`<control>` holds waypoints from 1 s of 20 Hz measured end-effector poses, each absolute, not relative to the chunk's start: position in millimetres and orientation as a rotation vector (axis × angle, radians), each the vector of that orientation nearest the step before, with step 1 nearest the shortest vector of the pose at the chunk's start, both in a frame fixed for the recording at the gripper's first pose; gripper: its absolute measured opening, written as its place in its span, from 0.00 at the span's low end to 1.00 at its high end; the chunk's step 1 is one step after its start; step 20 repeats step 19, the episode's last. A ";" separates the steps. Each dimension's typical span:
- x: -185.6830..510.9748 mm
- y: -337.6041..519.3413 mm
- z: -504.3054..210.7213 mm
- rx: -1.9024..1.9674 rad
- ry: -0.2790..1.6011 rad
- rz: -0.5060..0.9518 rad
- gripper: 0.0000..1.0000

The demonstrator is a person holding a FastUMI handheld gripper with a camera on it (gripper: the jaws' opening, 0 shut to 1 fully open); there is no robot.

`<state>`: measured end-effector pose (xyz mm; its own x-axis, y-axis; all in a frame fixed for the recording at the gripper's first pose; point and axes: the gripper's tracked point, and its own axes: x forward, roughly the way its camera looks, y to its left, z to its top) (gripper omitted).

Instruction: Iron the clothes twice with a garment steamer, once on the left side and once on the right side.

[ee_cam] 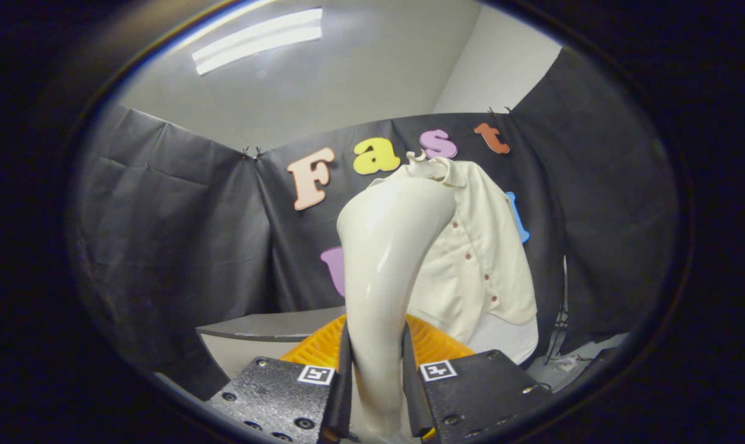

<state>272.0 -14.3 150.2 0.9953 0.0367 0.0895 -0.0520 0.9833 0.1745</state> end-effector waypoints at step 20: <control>281.1 20.4 167.3 0.110 -0.061 0.025 0.36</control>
